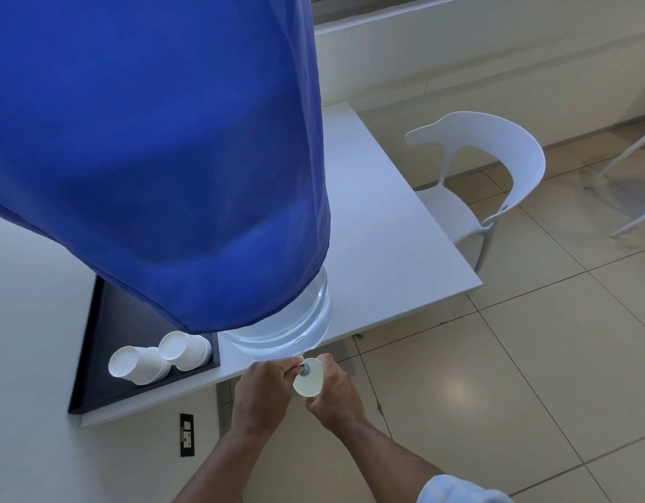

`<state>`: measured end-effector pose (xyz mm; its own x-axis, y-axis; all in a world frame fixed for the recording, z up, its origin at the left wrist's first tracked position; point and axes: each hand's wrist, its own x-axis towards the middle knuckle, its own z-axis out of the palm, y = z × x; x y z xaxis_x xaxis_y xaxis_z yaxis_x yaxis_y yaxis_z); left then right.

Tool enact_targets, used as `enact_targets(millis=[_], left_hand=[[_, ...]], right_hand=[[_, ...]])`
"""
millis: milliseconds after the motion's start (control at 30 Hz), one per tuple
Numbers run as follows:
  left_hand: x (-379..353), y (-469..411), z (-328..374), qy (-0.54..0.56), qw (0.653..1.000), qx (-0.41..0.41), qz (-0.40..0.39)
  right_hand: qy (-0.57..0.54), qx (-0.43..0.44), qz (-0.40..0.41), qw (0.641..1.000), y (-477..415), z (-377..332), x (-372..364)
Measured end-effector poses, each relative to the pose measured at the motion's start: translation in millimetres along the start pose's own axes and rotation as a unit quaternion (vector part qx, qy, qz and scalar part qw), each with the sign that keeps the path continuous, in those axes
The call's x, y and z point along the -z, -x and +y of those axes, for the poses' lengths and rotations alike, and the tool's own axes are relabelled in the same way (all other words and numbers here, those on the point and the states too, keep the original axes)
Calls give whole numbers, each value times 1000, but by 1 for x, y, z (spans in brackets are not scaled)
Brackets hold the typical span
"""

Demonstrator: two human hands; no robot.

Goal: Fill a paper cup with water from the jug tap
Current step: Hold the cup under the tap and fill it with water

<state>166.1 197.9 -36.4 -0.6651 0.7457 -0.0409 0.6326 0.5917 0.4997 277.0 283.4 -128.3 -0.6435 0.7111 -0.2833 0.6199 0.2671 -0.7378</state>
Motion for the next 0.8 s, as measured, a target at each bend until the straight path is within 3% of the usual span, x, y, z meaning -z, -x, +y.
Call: enact_targets(millis=[800], left_hand=[[-4,1,-1,-45,999,-21,22]], right_hand=[[-13,8,18,1000,0,5,-5]])
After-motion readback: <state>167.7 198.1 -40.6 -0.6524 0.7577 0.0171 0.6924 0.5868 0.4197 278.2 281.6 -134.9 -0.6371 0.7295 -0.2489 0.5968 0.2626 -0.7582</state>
